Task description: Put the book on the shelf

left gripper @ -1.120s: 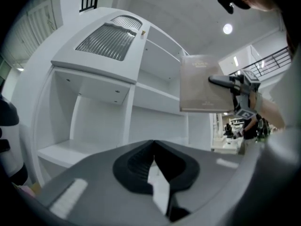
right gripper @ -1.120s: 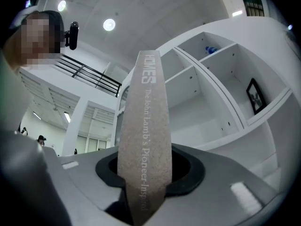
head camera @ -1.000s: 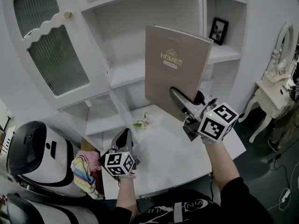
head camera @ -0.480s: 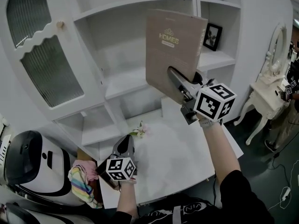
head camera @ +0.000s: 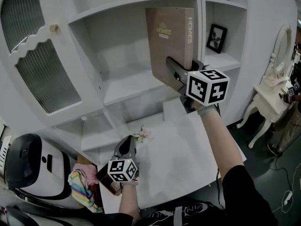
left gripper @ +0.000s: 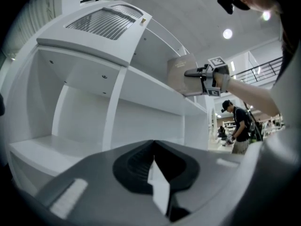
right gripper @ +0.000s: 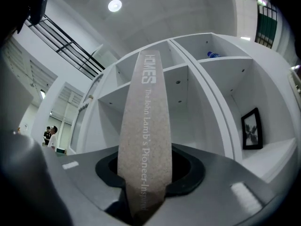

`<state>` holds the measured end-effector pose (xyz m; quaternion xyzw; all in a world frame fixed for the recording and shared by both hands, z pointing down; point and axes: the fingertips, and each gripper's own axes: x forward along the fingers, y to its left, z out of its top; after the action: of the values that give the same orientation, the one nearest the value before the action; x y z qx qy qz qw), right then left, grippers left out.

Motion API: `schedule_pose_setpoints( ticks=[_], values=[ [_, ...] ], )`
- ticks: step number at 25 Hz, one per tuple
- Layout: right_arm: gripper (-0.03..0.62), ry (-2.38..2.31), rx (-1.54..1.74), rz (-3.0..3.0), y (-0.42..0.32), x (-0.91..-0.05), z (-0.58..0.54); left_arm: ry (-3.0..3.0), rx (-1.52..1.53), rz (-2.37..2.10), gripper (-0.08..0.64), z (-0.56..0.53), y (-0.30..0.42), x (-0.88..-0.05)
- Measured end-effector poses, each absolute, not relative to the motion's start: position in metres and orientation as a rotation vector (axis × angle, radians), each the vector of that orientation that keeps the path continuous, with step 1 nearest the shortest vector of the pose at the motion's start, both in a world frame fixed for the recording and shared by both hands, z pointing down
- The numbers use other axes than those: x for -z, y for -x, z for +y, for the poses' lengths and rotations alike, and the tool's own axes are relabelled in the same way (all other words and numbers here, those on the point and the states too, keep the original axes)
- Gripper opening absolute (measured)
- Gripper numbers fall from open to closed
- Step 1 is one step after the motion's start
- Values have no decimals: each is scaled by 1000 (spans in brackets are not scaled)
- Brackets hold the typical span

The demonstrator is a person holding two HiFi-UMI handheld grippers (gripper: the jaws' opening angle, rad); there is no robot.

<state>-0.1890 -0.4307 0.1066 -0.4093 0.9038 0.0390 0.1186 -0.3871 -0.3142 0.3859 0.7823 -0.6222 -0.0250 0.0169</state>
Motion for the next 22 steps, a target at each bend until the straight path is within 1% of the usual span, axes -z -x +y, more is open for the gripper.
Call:
schedule_pose_setpoints(
  ticks=[22],
  values=[
    [176, 1360, -45, 2776, 217, -112, -522, -2424, 97, -1936, 0, -348, 393, -387]
  ],
)
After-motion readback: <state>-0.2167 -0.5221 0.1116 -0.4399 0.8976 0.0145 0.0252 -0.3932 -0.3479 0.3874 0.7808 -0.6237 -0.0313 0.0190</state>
